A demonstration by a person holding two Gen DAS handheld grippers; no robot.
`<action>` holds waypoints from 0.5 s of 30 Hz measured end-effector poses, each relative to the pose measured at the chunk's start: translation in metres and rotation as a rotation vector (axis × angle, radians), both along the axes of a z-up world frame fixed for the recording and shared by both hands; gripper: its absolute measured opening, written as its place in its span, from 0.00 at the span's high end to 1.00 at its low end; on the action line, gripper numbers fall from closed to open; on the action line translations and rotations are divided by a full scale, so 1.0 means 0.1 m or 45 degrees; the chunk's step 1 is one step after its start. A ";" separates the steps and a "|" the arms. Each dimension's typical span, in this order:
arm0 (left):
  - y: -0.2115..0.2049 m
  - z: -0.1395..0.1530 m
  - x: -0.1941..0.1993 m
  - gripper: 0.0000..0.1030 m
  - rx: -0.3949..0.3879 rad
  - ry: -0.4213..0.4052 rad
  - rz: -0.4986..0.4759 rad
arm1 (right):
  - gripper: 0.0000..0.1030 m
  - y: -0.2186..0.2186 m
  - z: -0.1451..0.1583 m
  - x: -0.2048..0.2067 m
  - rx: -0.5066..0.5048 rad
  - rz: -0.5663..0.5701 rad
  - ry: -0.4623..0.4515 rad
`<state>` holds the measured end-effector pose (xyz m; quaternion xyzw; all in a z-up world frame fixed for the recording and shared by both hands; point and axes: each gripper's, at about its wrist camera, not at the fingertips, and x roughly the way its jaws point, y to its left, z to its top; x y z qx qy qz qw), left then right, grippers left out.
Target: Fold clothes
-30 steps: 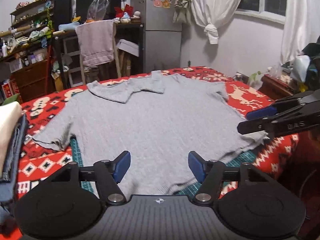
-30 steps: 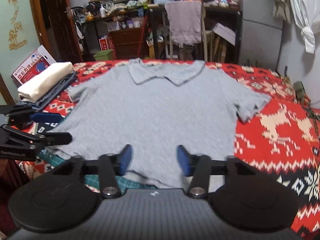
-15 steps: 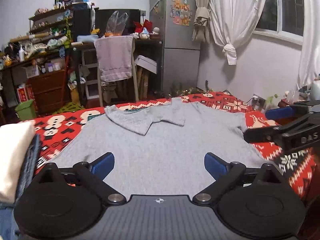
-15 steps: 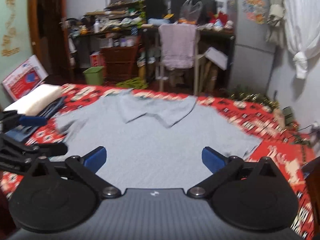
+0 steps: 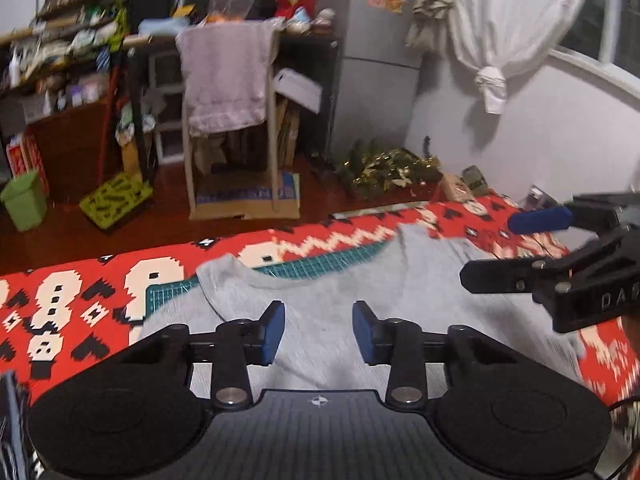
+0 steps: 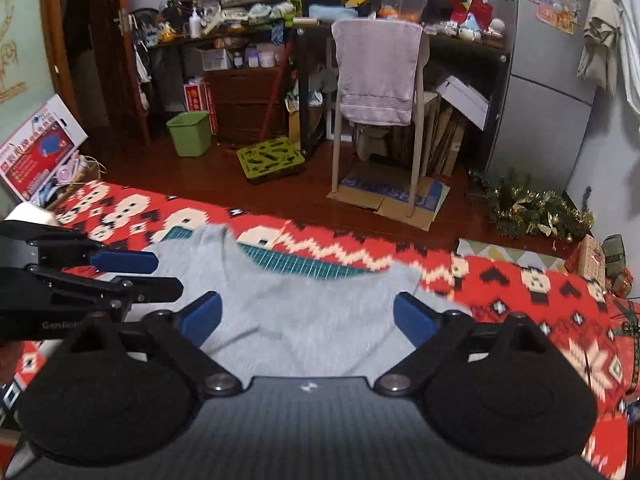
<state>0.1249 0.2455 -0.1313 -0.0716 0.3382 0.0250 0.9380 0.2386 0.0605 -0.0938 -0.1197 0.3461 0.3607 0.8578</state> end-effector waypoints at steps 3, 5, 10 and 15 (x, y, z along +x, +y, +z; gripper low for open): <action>0.10 -0.03 0.20 0.83 -0.071 0.060 -0.020 | 0.48 0.21 -0.16 0.38 -0.023 -0.020 0.220; 0.07 -0.07 0.27 0.85 -0.053 0.104 -0.024 | 0.72 0.27 -0.29 0.46 -0.019 -0.045 0.299; -0.02 -0.14 0.37 0.92 -0.136 0.187 -0.013 | 0.80 0.38 -0.44 0.47 -0.043 -0.052 0.273; -0.10 -0.24 0.51 0.92 -0.121 0.176 -0.023 | 0.85 0.50 -0.57 0.55 -0.026 -0.052 0.282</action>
